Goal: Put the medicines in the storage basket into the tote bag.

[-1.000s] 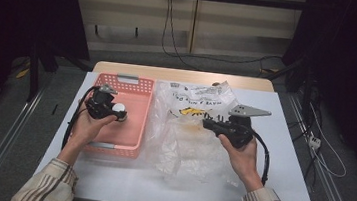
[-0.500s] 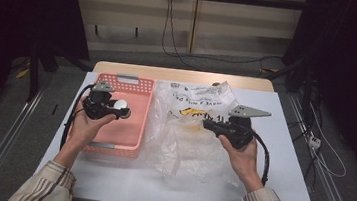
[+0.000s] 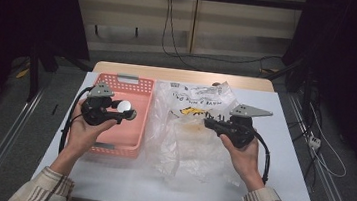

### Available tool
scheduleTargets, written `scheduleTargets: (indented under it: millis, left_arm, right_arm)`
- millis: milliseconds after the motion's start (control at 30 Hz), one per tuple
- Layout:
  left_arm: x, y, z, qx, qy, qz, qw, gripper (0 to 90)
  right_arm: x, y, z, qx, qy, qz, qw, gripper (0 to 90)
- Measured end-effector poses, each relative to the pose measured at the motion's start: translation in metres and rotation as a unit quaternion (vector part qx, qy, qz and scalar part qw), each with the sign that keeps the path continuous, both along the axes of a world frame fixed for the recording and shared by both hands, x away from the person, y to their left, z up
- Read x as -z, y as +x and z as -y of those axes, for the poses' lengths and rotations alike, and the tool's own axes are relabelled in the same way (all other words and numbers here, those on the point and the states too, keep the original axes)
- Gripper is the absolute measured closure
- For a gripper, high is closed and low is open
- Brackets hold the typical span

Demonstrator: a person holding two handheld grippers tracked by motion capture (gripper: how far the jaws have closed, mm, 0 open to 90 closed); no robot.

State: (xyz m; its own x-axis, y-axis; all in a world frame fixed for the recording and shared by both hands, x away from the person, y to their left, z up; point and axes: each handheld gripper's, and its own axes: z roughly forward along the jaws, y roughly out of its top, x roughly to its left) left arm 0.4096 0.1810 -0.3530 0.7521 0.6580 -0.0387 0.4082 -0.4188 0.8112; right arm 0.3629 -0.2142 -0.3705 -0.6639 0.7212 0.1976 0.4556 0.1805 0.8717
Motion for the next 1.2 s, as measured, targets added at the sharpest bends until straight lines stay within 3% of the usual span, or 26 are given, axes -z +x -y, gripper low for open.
scheduleTargets:
  millis: [333,800,1200]
  left_arm:
    - [-0.012,-0.02,0.017,0.036,-0.013,0.009,0.9992,51.1]
    - [-0.021,-0.045,0.041,0.082,-0.039,0.017,0.9958,51.2]
    - [-0.023,-0.06,0.066,0.119,-0.038,0.017,0.992,51.1]
  right_arm:
    - [0.003,0.003,-0.001,-0.003,0.005,-0.006,1.0,90.0]
    - [0.006,0.009,-0.006,-0.007,0.004,-0.012,0.9999,90.0]
    - [0.005,0.008,-0.006,-0.008,0.003,-0.009,0.9999,90.0]
